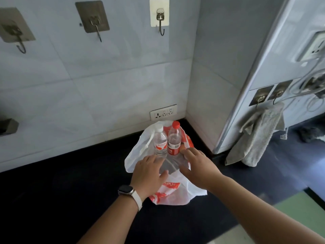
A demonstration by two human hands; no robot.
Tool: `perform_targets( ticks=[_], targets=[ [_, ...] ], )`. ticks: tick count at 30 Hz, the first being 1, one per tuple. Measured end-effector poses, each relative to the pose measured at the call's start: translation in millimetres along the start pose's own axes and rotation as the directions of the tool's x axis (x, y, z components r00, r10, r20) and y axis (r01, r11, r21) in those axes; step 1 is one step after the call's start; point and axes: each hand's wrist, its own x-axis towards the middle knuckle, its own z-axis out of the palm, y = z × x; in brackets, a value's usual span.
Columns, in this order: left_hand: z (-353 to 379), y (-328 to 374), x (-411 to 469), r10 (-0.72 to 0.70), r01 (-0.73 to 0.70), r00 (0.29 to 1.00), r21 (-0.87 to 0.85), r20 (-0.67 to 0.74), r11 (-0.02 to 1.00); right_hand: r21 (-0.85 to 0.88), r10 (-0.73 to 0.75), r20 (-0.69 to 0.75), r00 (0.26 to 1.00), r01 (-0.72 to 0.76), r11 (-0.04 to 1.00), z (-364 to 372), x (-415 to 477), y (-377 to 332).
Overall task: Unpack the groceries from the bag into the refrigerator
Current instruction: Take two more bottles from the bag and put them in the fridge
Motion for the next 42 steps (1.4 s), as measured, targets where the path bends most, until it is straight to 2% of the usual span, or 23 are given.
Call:
perform_targets(
  ticks=[3,5,7,12,14,17,23,27,30,33,38,42],
  targets=[
    [12.0,-10.1,16.3,-0.088,0.088,0.996,-0.078,0.014,0.993,0.144,0.062,0.031,0.998,-0.065,0.987,20.0,29.3,6.0],
    [16.2,-18.8,25.5,-0.164,0.166,0.986,-0.100,0.032,0.981,0.275,0.129,0.061,0.990,-0.141,0.951,32.0,45.0,10.1],
    [18.4,-26.9,36.6,-0.238,0.245,0.969,-0.200,0.062,0.949,0.381,0.203,0.067,0.977,-0.213,0.900,37.7,60.5,13.2],
    [23.9,-38.7,64.5,-0.394,0.453,0.890,-0.541,0.228,0.709,0.548,0.342,0.095,0.935,-0.336,0.766,39.9,91.9,23.7],
    [29.4,-42.1,76.6,-0.419,0.495,0.866,-0.586,0.273,0.641,0.584,0.351,0.140,0.926,-0.364,0.726,42.9,102.4,31.6],
    [36.9,-48.5,91.8,-0.406,0.528,0.848,-0.602,0.340,0.599,0.610,0.357,0.199,0.913,-0.400,0.684,52.9,117.9,39.0],
    [48.2,-64.2,118.2,-0.339,0.479,0.878,-0.641,0.339,0.600,0.627,0.307,0.201,0.930,-0.363,0.689,70.3,145.2,50.9],
    [54.7,-64.1,135.5,-0.292,0.416,0.909,-0.647,0.296,0.639,0.670,0.277,0.228,0.933,-0.357,0.651,70.8,151.6,56.6],
    [52.3,-57.1,141.3,-0.282,0.401,0.916,-0.676,0.285,0.618,0.702,0.248,0.233,0.940,-0.339,0.626,73.8,160.2,60.0],
    [49.7,-51.3,141.0,-0.318,0.400,0.914,-0.706,0.254,0.585,0.716,0.266,0.227,0.937,-0.346,0.606,75.8,166.4,58.2],
    [51.1,-48.6,132.2,-0.349,0.399,0.908,-0.730,0.231,0.555,0.713,0.276,0.170,0.946,-0.312,0.629,80.6,162.3,58.6],
    [43.8,-32.7,120.8,-0.385,0.356,0.909,-0.772,0.156,0.527,0.722,0.284,0.157,0.946,-0.306,0.621,79.0,148.0,59.1]
  ],
)
